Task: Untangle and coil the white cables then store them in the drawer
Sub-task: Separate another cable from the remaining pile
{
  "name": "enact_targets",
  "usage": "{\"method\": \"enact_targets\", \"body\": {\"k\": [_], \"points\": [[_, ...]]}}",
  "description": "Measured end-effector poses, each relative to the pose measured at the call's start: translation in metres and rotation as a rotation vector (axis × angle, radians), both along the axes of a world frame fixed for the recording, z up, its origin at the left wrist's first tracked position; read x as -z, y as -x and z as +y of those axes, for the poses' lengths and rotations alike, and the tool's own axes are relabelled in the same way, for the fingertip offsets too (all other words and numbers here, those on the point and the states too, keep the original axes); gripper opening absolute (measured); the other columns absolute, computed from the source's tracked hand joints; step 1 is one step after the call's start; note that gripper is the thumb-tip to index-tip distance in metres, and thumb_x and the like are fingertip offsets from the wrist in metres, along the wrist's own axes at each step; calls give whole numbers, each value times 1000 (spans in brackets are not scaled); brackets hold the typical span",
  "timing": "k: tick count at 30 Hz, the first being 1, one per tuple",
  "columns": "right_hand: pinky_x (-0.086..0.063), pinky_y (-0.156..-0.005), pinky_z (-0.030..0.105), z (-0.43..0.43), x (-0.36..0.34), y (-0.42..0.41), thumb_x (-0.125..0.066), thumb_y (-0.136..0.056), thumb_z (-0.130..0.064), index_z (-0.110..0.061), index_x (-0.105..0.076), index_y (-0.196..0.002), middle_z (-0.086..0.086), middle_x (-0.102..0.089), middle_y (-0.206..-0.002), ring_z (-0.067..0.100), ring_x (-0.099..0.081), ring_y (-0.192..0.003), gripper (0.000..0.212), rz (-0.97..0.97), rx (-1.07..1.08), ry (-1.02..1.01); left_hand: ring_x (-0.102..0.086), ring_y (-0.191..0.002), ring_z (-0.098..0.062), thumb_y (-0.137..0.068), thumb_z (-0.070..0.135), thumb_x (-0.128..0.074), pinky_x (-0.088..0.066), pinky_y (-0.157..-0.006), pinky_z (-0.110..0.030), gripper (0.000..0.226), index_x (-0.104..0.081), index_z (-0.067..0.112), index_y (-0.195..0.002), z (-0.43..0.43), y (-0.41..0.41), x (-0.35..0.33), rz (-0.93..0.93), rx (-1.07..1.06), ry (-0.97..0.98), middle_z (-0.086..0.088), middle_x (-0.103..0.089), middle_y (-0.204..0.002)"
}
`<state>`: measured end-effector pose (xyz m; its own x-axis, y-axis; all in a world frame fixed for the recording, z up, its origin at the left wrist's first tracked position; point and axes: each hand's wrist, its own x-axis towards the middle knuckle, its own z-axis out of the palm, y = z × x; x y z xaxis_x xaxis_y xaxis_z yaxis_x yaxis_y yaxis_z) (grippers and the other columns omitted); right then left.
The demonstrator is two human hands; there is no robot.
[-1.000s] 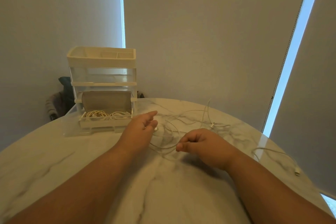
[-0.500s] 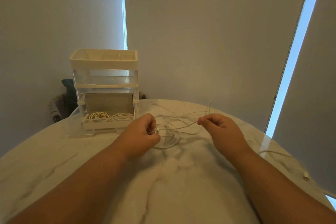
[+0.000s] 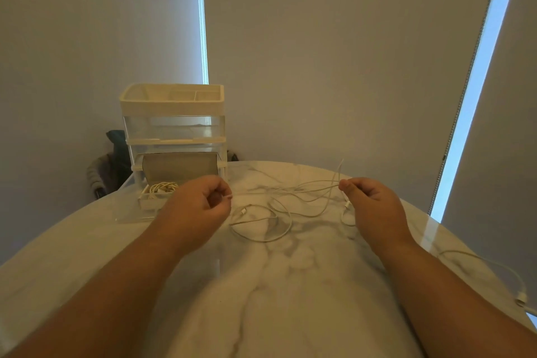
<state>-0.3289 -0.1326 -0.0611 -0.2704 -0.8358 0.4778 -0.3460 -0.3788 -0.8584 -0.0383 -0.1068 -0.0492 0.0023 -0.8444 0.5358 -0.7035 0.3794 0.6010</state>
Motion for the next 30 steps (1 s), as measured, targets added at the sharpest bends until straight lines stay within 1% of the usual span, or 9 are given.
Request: {"method": "enact_targets", "body": {"k": [3,6,10,14,17,19,22,26,30], "points": [[-41,-65,17,1,-1,0,-63,-96,-32,-27,-73,-85,-12,-71,-83,-1,-62,-80,16,-26,11,-14,-60,-71,-11,-92,22,-63,-44,-61,-22,6,-66,26,-89,13,-9,-19,52,5,-10,4,-65,-77],[-42,-65,21,-4,3,3,-63,-96,-34,-24,-74,-92,-8,-72,-87,4,-62,-82,16,-56,38,-40,-61,-73,-17,-91,26,-66,-48,-63,-25,6,-66,26,-85,20,-20,-12,24,17,-141,2,-65,-76],[-43,-69,23,-8,5,7,-61,-97,-35,-27,-73,-95,-12,-70,-92,5,-61,-89,14,-104,93,-49,-58,-69,-18,-90,37,-66,-49,-65,-29,16,-66,24,-80,16,-34,11,-55,8,-324,-2,-64,-75],[-43,-75,31,-11,2,18,-58,-98,-39,-26,-71,-98,-6,-67,-89,15,-60,-85,18,-179,217,-41,-54,-67,-18,-91,35,-65,-45,-61,-29,20,-62,19,-78,-2,-44,19,51,-99,-228,-3,-59,-72],[-44,-80,34,-12,4,21,-57,-98,-37,-23,-71,-103,-4,-66,-89,19,-59,-88,20,-186,229,-109,-57,-73,-21,-94,36,-61,-47,-64,-31,24,-61,17,-81,-11,-43,26,69,-148,-274,-6,-61,-78],[-43,-80,34,-11,7,18,-56,-99,-33,-20,-70,-102,-1,-66,-94,20,-58,-89,19,-82,202,-197,-59,-73,-22,-96,37,-56,-51,-67,-34,28,-62,13,-84,-13,-38,27,166,-119,-284,-8,-62,-78],[-47,-77,34,-10,11,9,-59,-97,-31,-25,-71,-94,-2,-70,-100,21,-62,-90,14,145,142,-316,-51,-59,-16,-97,35,-56,-54,-62,-37,32,-60,5,-84,-10,-25,19,383,-7,-212,-4,-52,-63],[-46,-98,52,-13,14,-3,-65,-89,-43,-37,-68,-77,-10,-69,-98,24,-62,-102,14,447,138,-445,-41,-58,-19,-96,33,-57,-40,-61,-39,31,-54,8,-79,-3,-9,11,453,131,-165,-1,-44,-61],[-37,-105,47,-4,5,-19,-62,-86,-61,-41,-67,-82,-8,-66,-111,25,-54,-115,21,653,161,-552,-34,-57,-18,-93,32,-57,-34,-57,-36,25,-55,20,-70,4,2,2,604,257,-194,1,-39,-59]]}}
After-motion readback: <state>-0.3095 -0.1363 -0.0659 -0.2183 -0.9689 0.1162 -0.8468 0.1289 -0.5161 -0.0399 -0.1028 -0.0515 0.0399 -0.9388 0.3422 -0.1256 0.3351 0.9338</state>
